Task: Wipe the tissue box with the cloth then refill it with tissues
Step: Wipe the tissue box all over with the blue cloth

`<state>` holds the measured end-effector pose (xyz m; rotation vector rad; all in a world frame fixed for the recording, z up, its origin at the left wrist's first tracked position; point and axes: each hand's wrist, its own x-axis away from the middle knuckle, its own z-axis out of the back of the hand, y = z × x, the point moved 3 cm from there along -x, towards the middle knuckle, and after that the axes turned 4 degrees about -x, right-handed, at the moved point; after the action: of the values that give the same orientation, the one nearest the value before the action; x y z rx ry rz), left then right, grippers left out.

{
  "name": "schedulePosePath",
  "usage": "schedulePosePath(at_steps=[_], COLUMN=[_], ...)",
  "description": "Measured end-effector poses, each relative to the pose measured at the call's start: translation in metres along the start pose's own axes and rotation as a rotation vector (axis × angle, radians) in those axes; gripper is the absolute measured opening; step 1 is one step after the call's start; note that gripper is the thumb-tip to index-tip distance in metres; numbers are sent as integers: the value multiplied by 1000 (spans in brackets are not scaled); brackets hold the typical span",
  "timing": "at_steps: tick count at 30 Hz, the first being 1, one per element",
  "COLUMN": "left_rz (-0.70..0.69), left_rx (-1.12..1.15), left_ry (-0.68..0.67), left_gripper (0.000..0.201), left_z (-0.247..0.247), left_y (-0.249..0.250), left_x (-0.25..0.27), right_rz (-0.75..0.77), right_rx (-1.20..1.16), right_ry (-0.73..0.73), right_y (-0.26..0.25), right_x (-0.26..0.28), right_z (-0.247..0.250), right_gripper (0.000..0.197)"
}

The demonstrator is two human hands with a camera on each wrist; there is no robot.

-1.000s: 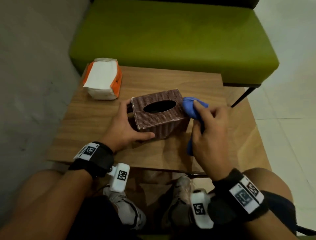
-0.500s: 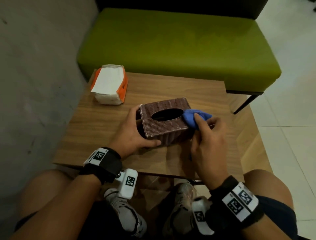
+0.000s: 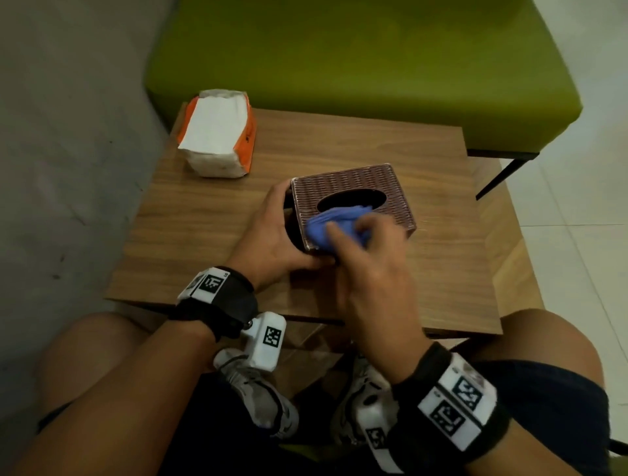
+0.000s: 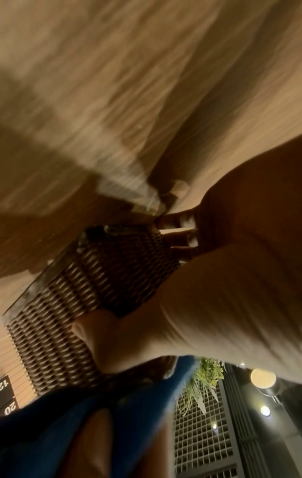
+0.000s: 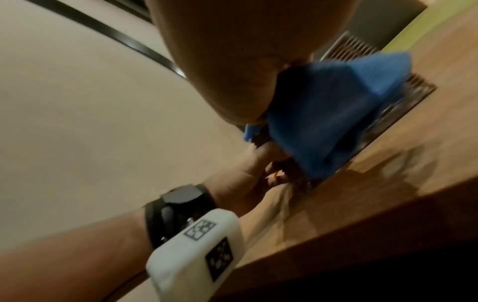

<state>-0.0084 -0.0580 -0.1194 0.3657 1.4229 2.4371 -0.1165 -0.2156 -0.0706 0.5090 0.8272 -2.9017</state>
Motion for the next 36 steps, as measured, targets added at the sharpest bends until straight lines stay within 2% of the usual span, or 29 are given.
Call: schedulePosePath(at_steps=[2, 3, 6, 8, 10, 12, 14, 16, 18, 20, 21, 22, 24, 26, 28, 30, 31, 33, 36], left_rz=[-1, -6, -4, 7, 11, 19, 19, 12, 10, 21, 30, 40, 65, 71, 54, 35, 31, 39, 65], left_rx=[8, -7, -64, -63, -39, 6, 19, 10, -23, -32, -23, -5, 9, -13, -18, -44, -49, -8, 38], left_ry=[-7, -4, -8, -8, -4, -12, -20, -19, -18, -16, -13, -6, -2, -13, -10, 4, 7, 3, -17], left_gripper=[121, 125, 133, 133, 130, 118, 112, 127, 137, 137, 135, 130, 106, 94, 110, 129, 133, 133, 115], left_z=[0, 1, 1, -1, -2, -1, 0, 0, 1, -1, -2, -1, 1, 3, 3, 2, 1, -1, 0], left_y=[-2, -2, 0, 0, -1, -1, -3, -6, -10, -13, -13, -11, -6, -6, -7, -10, -10, -11, -7], left_x=[0, 0, 0, 0, 0, 1, 2, 4, 6, 7, 7, 8, 9, 10, 13, 14, 13, 13, 11], right_rz=[78, 62, -139, -198, -129, 11, 57, 31, -79, -145, -129, -81, 65, 121, 82, -25, -76, -107, 66], right_rx=[-8, -17, -5, 41, 82, 82, 63, 62, 86, 109, 114, 107, 100, 96, 93, 111, 135, 176, 151], right_ry=[-77, -77, 55, 89, 14, -89, -164, -162, -92, -44, -51, -71, -177, -285, -255, -151, -112, -93, -172], right_y=[-3, 8, 56, 55, 21, -15, -17, 9, 34, 37, 25, 7, -31, -41, -17, 18, 29, 24, -29], right_x=[2, 2, 5, 4, 1, 0, 0, 4, 10, 11, 7, 3, 0, -1, 0, 6, 6, 3, -3], right_z=[0, 6, 34, 39, 20, -1, -2, 15, 37, 41, 34, 23, -1, -7, 8, 30, 38, 35, 0], right_gripper=[44, 44, 45, 47, 47, 47, 49, 49, 48, 48, 47, 46, 42, 43, 49, 51, 51, 50, 39])
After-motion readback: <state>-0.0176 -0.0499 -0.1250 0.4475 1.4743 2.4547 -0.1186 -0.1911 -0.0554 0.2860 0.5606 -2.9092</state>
